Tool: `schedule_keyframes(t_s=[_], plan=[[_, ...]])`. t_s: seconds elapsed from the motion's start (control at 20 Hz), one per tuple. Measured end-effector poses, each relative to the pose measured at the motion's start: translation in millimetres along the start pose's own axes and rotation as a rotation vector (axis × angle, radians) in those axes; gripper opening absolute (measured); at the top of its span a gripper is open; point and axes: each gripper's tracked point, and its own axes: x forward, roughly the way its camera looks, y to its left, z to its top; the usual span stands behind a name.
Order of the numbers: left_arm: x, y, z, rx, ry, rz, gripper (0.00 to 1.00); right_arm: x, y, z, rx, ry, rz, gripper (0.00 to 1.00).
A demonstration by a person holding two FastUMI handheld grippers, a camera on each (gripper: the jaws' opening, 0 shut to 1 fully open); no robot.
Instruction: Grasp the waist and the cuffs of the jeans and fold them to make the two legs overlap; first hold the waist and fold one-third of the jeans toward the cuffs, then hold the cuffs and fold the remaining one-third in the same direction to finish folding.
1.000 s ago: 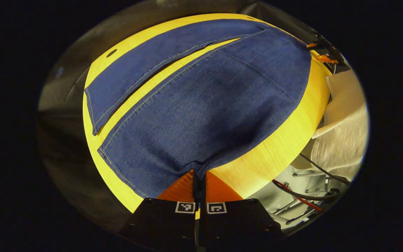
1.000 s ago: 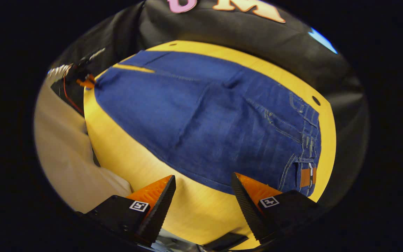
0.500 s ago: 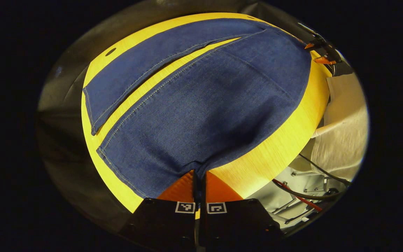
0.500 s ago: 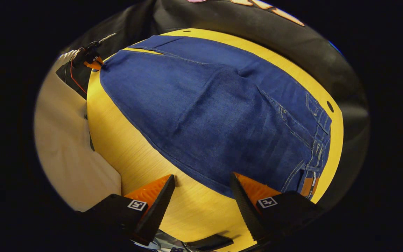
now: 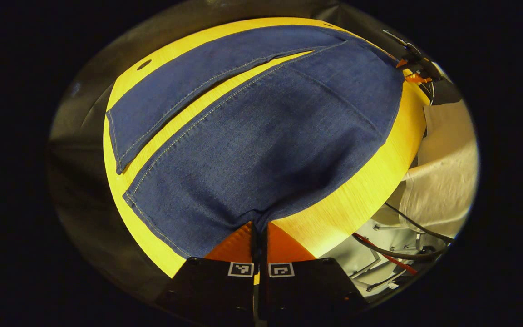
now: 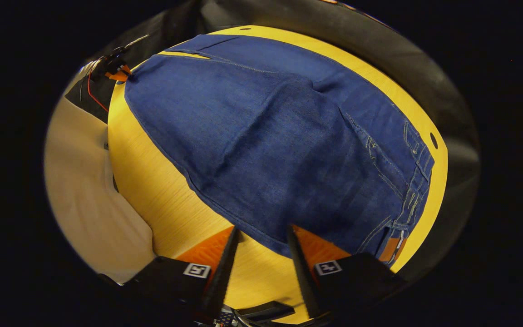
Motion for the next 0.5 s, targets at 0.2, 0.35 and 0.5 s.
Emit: schedule_keyframes(t_s=[0.2,0.35,0.5], plan=[[1.0,1.5,0.8,-0.012,-0.020,0.007,0.00,-3.0,7.9,9.1,-0.049,-0.023,-0.028,0.14],[2.6,1.1,-1.7,-0.015,-0.034,0.013,0.00,-2.8,8.7,5.7,0.026,-0.026,-0.029,0.11],[3.5,2.4,-3.6,-0.038,-0.031,0.011,0.00,-2.8,7.5,5.3,0.076,-0.006,-0.030,0.11]])
